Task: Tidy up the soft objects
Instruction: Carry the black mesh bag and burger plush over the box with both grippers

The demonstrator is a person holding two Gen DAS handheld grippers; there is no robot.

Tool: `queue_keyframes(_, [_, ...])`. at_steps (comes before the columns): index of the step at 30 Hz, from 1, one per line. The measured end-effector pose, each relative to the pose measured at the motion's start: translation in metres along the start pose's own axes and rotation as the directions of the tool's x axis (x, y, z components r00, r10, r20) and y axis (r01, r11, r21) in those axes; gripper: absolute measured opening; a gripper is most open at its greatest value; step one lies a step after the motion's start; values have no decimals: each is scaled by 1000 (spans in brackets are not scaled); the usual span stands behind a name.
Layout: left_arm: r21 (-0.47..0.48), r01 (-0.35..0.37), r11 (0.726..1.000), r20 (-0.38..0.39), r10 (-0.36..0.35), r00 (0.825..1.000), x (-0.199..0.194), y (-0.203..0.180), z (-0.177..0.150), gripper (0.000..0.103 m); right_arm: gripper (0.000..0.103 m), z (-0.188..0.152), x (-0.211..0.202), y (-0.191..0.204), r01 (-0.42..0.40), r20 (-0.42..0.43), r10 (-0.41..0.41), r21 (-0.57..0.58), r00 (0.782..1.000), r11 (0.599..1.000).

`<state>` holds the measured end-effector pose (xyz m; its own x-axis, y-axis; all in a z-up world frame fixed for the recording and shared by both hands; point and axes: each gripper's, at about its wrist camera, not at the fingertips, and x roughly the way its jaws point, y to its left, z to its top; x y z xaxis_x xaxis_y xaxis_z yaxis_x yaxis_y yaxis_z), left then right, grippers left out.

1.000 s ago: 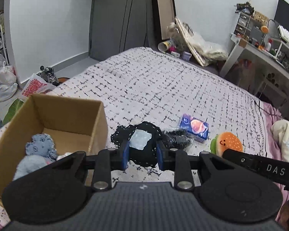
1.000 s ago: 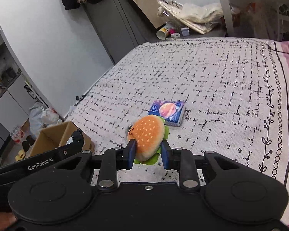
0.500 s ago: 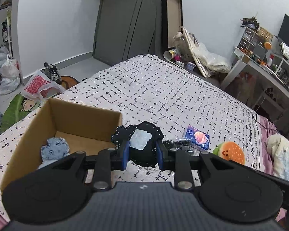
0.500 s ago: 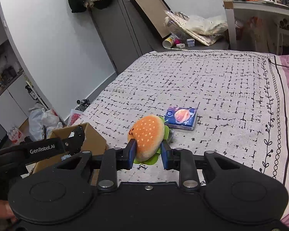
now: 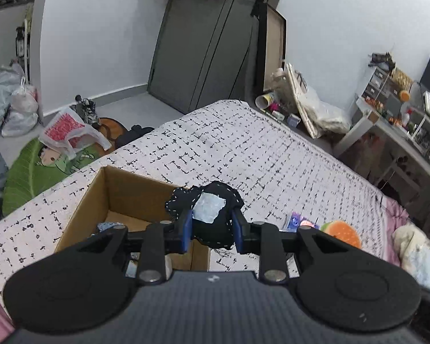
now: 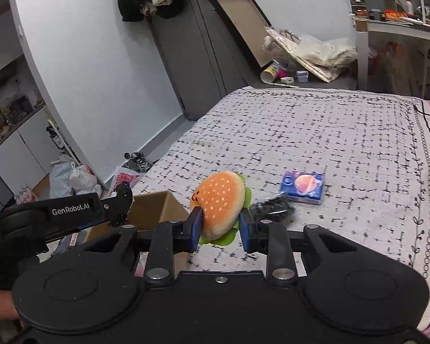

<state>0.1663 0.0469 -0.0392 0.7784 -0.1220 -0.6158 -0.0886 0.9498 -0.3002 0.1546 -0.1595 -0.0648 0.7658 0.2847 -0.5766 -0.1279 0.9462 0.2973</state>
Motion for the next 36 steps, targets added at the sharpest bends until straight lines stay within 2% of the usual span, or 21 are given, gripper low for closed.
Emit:
queue_keyframes(13, [-122,-14,992,-4,13,1000,6,52,17,28,27,-1,25,47,-36,-19,35,-31,999,999])
queue_keyframes(21, [-210,-35,977,-49,25,998,23,82,20,30,27,-2,43,73,-40,-47,38,-49,998,998])
queue_keyframes(26, [-241,-58,969,-85,39,996,30,91,19,38,27,-3,54,86,-46,-66,42,-55,997,997])
queue_keyframes(28, [-254,-60,965,-98,36,995,32,94,19,44,27,-1,56,91,-46,-69,42,-62,997,997])
queue_keyframes(34, [-280,-54,959,-93,29,995,26,99,21,55,28,11,63,96,-102,-86,102,1,991,995])
queue_keyframes(36, [-281,-69,957,-87,46,995,24,98,21,58,34,13,65,98,-123,-94,124,13,988,992])
